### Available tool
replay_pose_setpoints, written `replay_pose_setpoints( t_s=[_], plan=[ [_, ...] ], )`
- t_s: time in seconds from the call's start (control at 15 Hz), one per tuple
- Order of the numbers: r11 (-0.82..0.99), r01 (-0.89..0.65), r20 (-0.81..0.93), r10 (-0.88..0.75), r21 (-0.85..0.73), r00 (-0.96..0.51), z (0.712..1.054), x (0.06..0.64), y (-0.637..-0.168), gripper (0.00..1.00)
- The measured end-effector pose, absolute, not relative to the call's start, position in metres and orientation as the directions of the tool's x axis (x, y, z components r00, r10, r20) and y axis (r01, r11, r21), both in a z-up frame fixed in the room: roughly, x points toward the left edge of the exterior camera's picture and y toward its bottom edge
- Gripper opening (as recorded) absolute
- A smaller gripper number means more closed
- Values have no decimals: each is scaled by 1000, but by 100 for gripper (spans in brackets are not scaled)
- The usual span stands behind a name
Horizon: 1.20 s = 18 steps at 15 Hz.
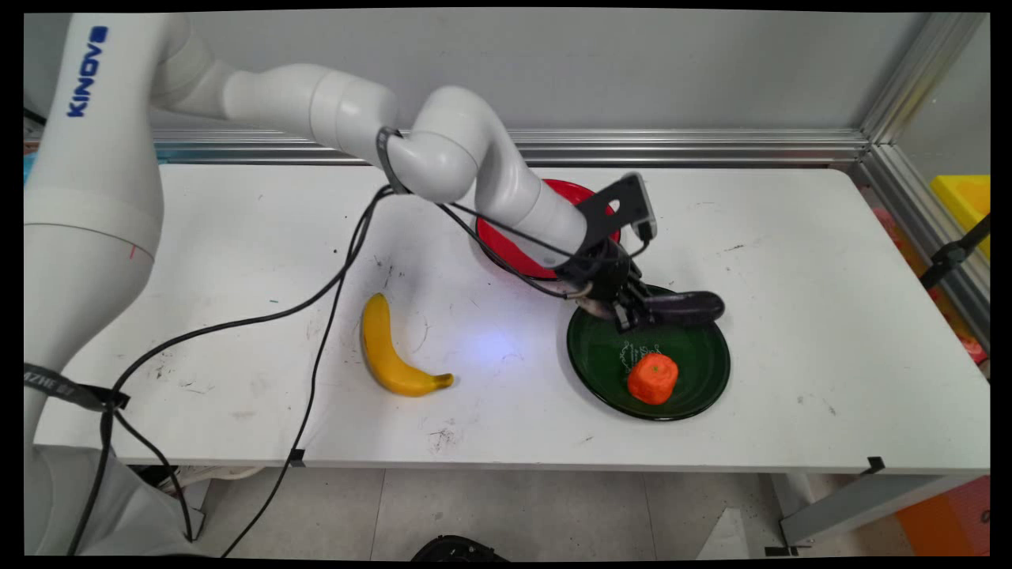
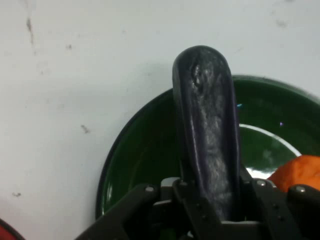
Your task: Place the picked object on the red plate
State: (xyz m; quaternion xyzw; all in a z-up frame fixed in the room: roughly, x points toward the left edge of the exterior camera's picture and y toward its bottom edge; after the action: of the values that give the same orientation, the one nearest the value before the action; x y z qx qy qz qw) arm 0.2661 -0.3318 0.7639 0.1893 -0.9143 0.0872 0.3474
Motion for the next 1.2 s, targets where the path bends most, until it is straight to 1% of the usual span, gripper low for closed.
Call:
replay_pose_setpoints(
  t_s=[0.27, 0.53, 0.87, 1.2],
  plan=[
    [911, -411, 689, -275, -37, -670, 798, 288, -332, 0],
    [909, -413, 691, -260, -61, -675, 823, 323, -338, 0],
    [905, -413, 678, -242, -100, -694, 835, 370, -353, 0],
    [895, -430, 674, -248, -115, -696, 826, 408, -376, 0]
  ],
)
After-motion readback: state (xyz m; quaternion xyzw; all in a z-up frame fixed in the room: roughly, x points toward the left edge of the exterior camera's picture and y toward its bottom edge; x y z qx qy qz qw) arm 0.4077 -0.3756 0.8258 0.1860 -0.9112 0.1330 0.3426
